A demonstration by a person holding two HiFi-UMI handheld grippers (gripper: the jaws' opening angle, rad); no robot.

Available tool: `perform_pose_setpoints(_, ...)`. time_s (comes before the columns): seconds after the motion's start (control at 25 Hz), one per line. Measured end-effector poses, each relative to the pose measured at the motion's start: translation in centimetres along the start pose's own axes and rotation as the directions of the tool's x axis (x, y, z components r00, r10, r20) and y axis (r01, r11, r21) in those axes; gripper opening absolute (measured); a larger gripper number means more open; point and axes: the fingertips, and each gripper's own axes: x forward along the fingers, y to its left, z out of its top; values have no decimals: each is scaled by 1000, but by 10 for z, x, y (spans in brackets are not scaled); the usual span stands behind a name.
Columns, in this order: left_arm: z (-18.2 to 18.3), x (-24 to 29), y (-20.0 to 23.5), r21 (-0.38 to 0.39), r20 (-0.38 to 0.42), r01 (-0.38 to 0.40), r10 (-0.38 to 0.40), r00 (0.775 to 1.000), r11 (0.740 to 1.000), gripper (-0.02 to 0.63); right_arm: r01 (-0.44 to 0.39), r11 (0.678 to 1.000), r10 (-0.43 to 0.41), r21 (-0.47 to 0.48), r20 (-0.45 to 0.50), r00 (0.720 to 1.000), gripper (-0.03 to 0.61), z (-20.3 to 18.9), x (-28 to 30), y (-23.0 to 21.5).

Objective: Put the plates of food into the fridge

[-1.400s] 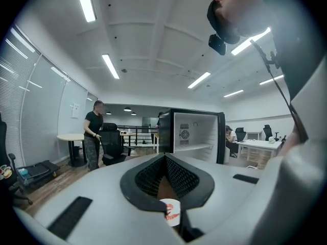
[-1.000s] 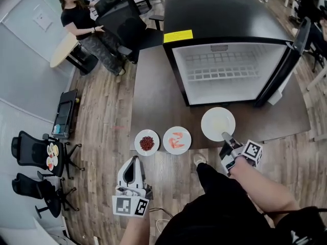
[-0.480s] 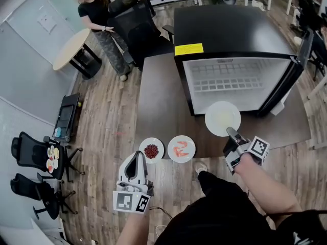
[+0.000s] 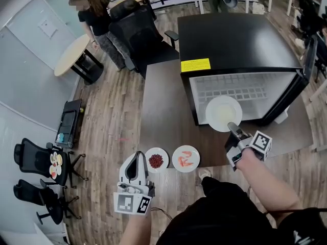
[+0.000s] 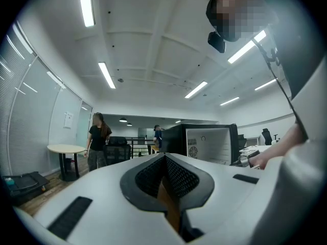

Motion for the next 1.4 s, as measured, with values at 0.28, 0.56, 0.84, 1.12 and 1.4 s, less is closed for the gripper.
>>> perform_pose_setpoints(0.28,7,24,17,3,-8,-33,33,999,999,3,14,1000,-14,-4,-7,1000,23,16,36,15)
perform_pose_setpoints(0.56,14,45,33,14,0,-59,59,998,998,3,18,1000,-18,4,1,1000,25,29,72,25)
perform_pose_setpoints(0.84,16,67,49,8,12,-84,84,996,996,3,39,999,-39,-10,-8,999,25,38,100,33)
perform_pose_setpoints(1.12,4,79,54,-12,1,-96,96,995,995,3,82,996,-82,-36,-5,997,25,48,113,29)
perform_pose_setpoints(1.4,-6,80,68,-28,-27,-123,122,992,992,3,103,992,-104,-70,-7,995,25,55,126,33)
